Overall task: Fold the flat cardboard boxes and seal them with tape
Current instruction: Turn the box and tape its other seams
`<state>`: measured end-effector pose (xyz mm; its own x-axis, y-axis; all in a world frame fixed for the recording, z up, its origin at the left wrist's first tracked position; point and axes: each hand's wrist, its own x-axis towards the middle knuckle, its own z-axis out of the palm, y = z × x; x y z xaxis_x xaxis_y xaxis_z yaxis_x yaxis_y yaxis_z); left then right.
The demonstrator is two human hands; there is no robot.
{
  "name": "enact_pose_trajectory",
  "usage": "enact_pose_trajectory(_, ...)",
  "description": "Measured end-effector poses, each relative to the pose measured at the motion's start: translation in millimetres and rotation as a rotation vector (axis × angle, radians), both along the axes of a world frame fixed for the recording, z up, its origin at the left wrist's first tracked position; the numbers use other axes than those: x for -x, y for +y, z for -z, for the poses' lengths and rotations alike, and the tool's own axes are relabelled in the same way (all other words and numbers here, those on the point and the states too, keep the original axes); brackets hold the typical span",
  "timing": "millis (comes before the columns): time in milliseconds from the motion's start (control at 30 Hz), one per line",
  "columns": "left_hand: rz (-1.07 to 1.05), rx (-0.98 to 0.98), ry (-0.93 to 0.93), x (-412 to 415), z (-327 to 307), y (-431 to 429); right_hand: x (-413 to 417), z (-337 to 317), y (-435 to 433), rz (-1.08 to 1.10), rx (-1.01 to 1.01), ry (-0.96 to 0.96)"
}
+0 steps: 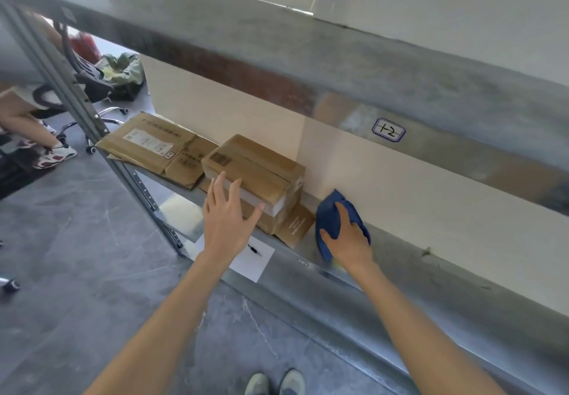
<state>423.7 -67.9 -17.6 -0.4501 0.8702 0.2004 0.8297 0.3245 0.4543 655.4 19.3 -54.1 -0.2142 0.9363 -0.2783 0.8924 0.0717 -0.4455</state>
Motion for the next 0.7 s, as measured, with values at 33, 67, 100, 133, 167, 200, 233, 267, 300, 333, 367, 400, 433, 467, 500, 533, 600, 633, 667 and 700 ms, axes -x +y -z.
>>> enact_pose_trajectory(33,0.016,-0.002,0.005,0.5,0.8,-3.4,1.5,2.3,-2.6,-0.007,0.01,-0.007)
enact_pose_trajectory(67,0.028,-0.003,0.005,1.3,1.7,-7.0,2.3,4.7,-4.0,-0.013,0.014,-0.016)
enact_pose_trajectory(100,0.036,-0.001,0.003,2.7,2.5,-10.4,2.2,6.6,-4.9,-0.012,0.012,-0.027)
enact_pose_trajectory(133,0.042,0.001,-0.001,4.6,3.4,-13.8,2.0,7.5,-4.4,-0.008,0.011,-0.034)
enact_pose_trajectory(167,0.047,-0.001,-0.005,6.6,4.2,-16.9,1.5,7.9,-2.7,-0.004,0.018,-0.031)
enact_pose_trajectory(200,0.054,-0.005,-0.008,8.7,5.0,-19.8,1.2,7.5,0.3,-0.005,0.037,-0.019)
enact_pose_trajectory(233,0.064,-0.01,-0.009,10.6,5.4,-22.2,0.7,6.3,3.7,-0.009,0.065,-0.001)
enact_pose_trajectory(267,0.073,-0.015,-0.008,12.4,5.7,-24.4,0.1,4.7,7.6,-0.014,0.095,0.015)
enact_pose_trajectory(300,0.08,-0.022,-0.011,14.2,6.0,-26.5,-0.7,2.3,11.5,-0.017,0.123,0.029)
enact_pose_trajectory(333,0.086,-0.027,-0.02,15.7,6.2,-28.4,-1.8,-0.5,15.0,-0.015,0.146,0.038)
enact_pose_trajectory(367,0.09,-0.03,-0.034,17.0,6.4,-30.2,-3.1,-3.0,18.0,-0.011,0.166,0.046)
enact_pose_trajectory(400,0.095,-0.033,-0.044,17.8,6.8,-31.7,-4.2,-5.2,20.9,-0.005,0.184,0.058)
enact_pose_trajectory(433,0.1,-0.033,-0.049,18.5,7.3,-33.0,-5.2,-6.8,23.3,0.006,0.2,0.073)
enact_pose_trajectory(467,0.105,-0.03,-0.052,18.7,7.8,-34.1,-6.2,-8.1,25.3,0.021,0.213,0.087)
enact_pose_trajectory(500,0.108,-0.027,-0.057,18.5,8.1,-35.1,-7.3,-9.0,27.1,0.035,0.22,0.1)
enact_pose_trajectory(533,0.111,-0.022,-0.066,18.0,8.2,-35.9,-8.1,-9.5,28.7,0.047,0.224,0.116)
enact_pose_trajectory(600,0.117,-0.012,-0.081,16.2,8.1,-37.5,-9.6,-9.3,33.2,0.066,0.242,0.175)
enact_pose_trajectory(633,0.12,-0.008,-0.082,15.1,7.8,-38.3,-10.3,-9.4,36.5,0.072,0.263,0.215)
enact_pose_trajectory(667,0.122,-0.005,-0.08,13.9,7.3,-38.5,-11.0,-9.9,40.2,0.072,0.283,0.246)
enact_pose_trajectory(700,0.124,-0.003,-0.077,12.7,6.8,-38.5,-11.5,-10.7,43.7,0.068,0.298,0.262)
